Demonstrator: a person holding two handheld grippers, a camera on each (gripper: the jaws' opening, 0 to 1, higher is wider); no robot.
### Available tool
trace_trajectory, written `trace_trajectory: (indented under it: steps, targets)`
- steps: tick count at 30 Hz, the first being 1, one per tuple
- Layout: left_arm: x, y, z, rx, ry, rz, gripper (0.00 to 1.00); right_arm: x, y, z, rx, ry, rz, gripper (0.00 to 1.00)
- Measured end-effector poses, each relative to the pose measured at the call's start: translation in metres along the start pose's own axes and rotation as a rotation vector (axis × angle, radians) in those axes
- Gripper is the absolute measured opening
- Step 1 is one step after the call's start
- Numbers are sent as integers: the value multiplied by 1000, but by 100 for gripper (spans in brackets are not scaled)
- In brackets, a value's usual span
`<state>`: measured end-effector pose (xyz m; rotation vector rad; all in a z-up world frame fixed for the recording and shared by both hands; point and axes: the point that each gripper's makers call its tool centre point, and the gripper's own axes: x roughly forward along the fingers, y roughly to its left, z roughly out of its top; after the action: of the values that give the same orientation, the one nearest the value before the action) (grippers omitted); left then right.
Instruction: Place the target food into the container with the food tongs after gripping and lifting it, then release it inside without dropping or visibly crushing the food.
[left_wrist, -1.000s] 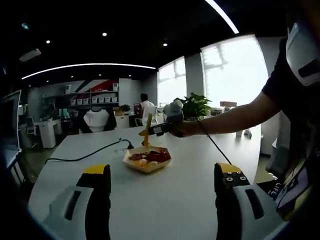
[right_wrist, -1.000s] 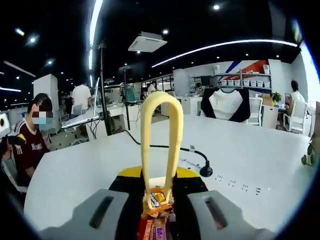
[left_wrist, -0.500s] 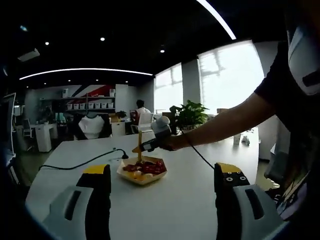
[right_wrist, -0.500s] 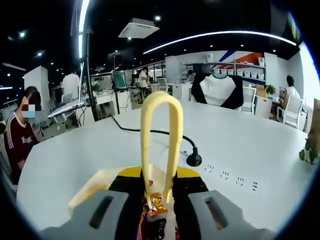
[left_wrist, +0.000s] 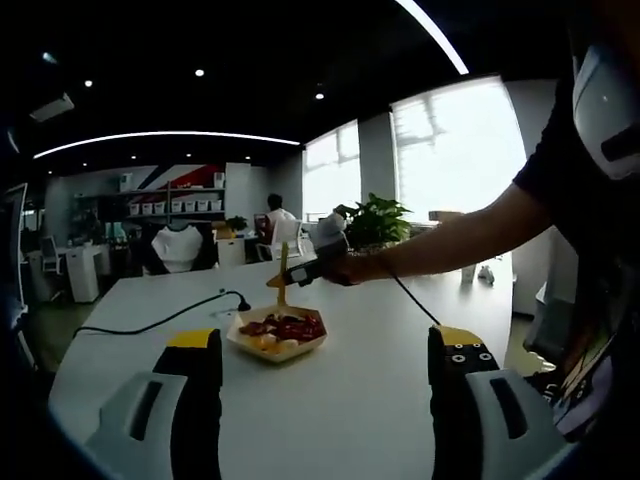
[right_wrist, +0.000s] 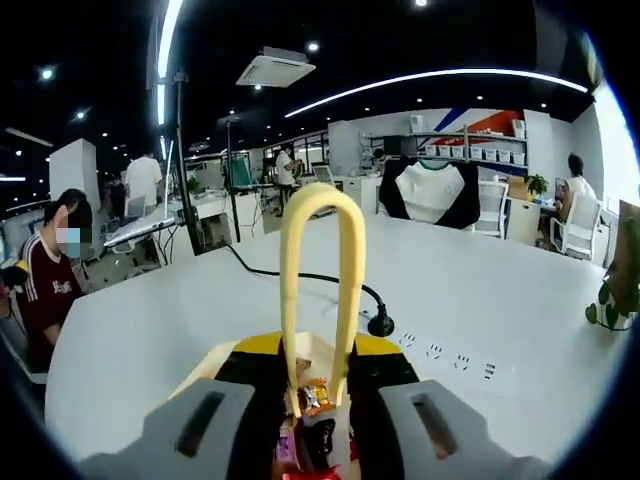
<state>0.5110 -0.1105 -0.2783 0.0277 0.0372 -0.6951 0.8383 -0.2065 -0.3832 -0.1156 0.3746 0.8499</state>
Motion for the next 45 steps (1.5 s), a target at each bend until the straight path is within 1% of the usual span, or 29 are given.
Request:
trace_trajectory:
  steps: [3,6,8,9,12,13,14,15,16,17,18,19,20,23,25,26,27,29,32,34,36,38,40,42,45]
  targets:
    - [0,-2,-1,3,7,-7,90,-1,-1,-4,7,0,-3,20]
    - [-1,-3,-4,-4,12,-8,90,-6,-1,-3,18,-10,0,20]
    - [-2,-6,-8,-1,24,-16,90,-18,-2,3,21,-24,-10,20]
    - [-2,-8,-9,-1,29,-21,90,-28,2,11,38,-53,-1,20]
    - [-1,-13,-9,4,30,-32,90,-49,14,16,9,-41,-2,21]
    - [-1,-15,-10,8,32,-36,90,-60,21,19,-2,-68,14,21]
    - [0,-16,-10,9,31,-39,90,-71,25,19,-9,-78,13,21]
    - [0,-20,-10,11,32,-45,90,-90,34,16,-7,-102,13,21]
    - [1,-22,-10,11,31,-50,90,-97,24,15,9,-118,8,21]
    - [2,-27,-10,17,33,-65,90,-119,29,7,-11,-144,-17,21]
    - [3,-29,-10,19,36,-73,90,-129,35,-3,-49,-132,-35,21]
    - [4,-32,-8,27,35,-82,90,-138,38,-13,-43,-137,-47,21]
    - [5,-33,-8,28,34,-85,90,-142,42,-19,-28,-140,-45,21]
    - [5,-34,-8,29,34,-88,90,-145,42,-25,-26,-142,-59,21]
    - [6,-38,-8,31,36,-96,90,-153,39,-47,24,-141,-83,21]
    - [6,-40,-8,37,39,-101,90,-153,40,-48,23,-140,-83,21]
    - [6,-40,-6,41,37,-100,89,-155,39,-51,3,-146,-78,22]
    - [6,-39,-6,35,30,-97,89,-157,40,-55,11,-147,-74,22]
    - [7,-40,-10,32,42,-98,89,-160,42,-57,-12,-160,-70,22]
    - [8,-42,-12,29,46,-105,89,-162,45,-62,-10,-170,-62,22]
    - [9,-43,-12,30,48,-110,89,-161,46,-68,-32,-168,-62,23]
    - [9,-44,-12,34,49,-113,89,-160,45,-76,5,-154,-67,23]
    - [10,-44,-11,34,47,-115,89,-159,46,-80,-5,-153,-66,23]
    - [10,-42,-11,35,49,-112,89,-158,43,-85,15,-144,-70,23]
    - [10,-41,-12,34,54,-111,89,-159,42,-86,32,-154,-72,24]
